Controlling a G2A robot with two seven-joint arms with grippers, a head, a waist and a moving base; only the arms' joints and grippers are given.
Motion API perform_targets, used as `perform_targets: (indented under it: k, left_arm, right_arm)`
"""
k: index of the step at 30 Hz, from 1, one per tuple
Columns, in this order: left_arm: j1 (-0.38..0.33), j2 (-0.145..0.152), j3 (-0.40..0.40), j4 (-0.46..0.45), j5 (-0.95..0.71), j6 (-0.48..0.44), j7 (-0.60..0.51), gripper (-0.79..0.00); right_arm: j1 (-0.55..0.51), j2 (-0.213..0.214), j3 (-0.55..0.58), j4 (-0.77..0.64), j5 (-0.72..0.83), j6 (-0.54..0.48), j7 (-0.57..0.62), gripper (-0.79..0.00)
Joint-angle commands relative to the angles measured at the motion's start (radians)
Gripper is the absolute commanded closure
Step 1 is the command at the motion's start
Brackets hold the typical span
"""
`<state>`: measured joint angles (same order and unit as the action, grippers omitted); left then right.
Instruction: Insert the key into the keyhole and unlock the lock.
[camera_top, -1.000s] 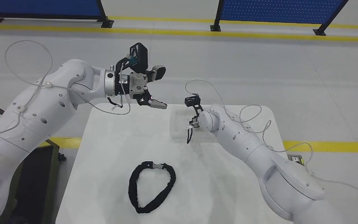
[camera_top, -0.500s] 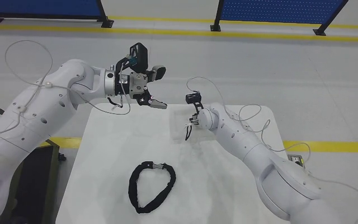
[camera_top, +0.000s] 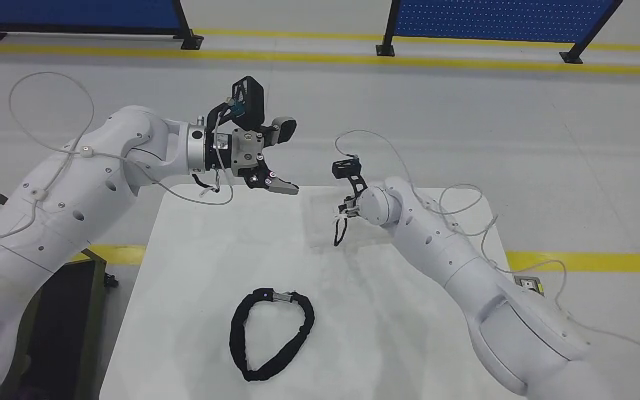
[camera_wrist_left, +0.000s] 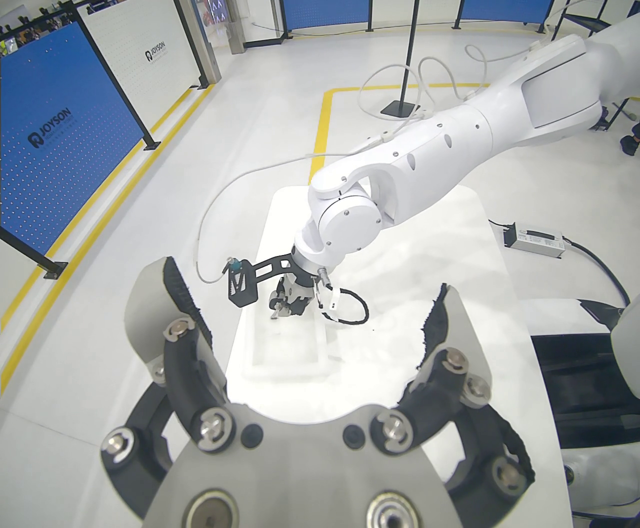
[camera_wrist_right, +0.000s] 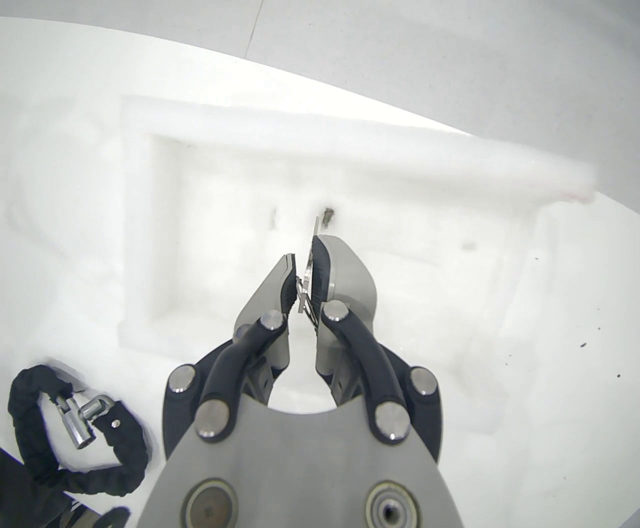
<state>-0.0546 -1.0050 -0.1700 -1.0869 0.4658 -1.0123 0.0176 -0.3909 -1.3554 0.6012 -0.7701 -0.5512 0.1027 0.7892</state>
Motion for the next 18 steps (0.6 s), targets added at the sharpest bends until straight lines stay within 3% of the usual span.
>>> perform_targets:
  k: [1, 7, 12, 18]
  left_arm:
    - [0.0, 0.0, 0.0, 0.0, 0.0, 0.0, 0.0, -0.785]
    - [0.0, 0.0, 0.0, 0.0, 0.0, 0.0, 0.0, -0.785]
    - [0.0, 0.0, 0.0, 0.0, 0.0, 0.0, 0.0, -0.785]
    - [0.0, 0.0, 0.0, 0.0, 0.0, 0.0, 0.0, -0.785]
  right_arm:
    - [-0.018, 0.02, 0.032, -0.046, -0.003, -0.027, 0.012, 0.0]
    - [-0.116, 0.095, 0.153, -0.274, -0.025, -0.136, 0.06, 0.0]
    - [-0.229, 0.159, 0.284, -0.491, -0.072, -0.161, 0.132, 0.0]
    - [-0.368, 0.213, 0.445, -0.702, -0.025, -0.267, 0.177, 0.0]
